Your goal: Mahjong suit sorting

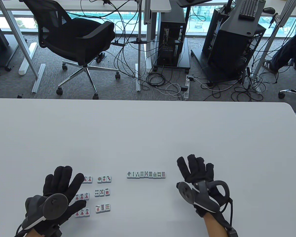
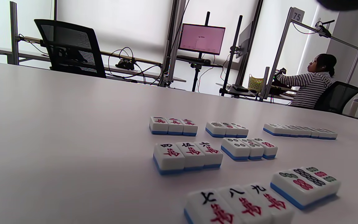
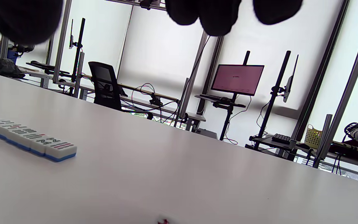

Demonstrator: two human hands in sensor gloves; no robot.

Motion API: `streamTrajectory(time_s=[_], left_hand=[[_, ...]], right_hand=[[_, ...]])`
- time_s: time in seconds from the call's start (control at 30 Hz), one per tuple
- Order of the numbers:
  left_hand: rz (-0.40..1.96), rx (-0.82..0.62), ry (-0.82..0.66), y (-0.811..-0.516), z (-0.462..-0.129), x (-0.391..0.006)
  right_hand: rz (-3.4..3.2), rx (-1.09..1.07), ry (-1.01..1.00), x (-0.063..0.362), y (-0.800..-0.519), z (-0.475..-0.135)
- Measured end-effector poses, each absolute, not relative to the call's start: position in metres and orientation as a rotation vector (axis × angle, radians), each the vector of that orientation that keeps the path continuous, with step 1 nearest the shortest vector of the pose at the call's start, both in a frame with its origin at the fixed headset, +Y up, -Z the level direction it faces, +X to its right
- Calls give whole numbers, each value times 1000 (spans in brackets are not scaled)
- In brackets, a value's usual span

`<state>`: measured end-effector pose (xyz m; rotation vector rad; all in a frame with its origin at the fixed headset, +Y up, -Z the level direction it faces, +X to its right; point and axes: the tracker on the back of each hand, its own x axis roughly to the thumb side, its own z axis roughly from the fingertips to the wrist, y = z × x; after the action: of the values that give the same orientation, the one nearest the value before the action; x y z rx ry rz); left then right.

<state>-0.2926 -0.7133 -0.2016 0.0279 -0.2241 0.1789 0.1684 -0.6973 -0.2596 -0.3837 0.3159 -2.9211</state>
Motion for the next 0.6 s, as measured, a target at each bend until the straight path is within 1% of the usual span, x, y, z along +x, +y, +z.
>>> streamTrajectory(time_s=[0.13, 0.37, 0.5, 0.6], left_hand=[[183, 25, -242, -714, -202, -292], [151, 52, -239, -714, -203, -292], [126, 68, -245, -715, -205, -291], [109, 101, -251, -714, -206, -288]], right_hand=[[-2950, -355, 344, 187, -707, -247], [-3024, -316, 321, 204, -724, -244], [-3036, -326, 312, 205, -725, -243], [-3079, -342, 337, 206, -720, -240]])
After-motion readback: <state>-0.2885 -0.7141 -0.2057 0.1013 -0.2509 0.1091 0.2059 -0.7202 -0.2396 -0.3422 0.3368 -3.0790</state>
